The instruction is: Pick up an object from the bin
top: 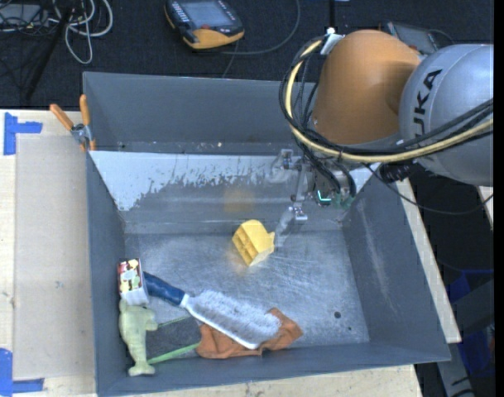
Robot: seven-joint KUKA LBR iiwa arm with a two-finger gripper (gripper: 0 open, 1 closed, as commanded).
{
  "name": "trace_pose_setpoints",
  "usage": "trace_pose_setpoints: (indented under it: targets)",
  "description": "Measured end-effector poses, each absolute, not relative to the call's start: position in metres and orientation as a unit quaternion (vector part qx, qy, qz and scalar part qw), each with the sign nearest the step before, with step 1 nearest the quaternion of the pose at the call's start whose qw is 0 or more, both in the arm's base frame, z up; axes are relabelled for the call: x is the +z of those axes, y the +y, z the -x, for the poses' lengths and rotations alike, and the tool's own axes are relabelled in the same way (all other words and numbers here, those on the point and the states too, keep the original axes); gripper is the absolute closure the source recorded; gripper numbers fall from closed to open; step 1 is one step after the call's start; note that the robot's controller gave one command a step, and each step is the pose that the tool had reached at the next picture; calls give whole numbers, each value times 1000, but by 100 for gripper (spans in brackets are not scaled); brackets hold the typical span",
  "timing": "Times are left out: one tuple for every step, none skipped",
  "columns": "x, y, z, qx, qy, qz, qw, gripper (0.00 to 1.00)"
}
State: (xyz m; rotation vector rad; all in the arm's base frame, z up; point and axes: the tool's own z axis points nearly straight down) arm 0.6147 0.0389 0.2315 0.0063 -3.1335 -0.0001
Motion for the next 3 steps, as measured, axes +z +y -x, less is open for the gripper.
trace_pose_setpoints:
  targets:
    - [236, 39, -616, 0, -1000, -2, 0, 0]
    - [171, 38, -616, -1, -999, 34, -2, 0]
    - [112, 37, -614, 0, -999, 54, 2, 0]
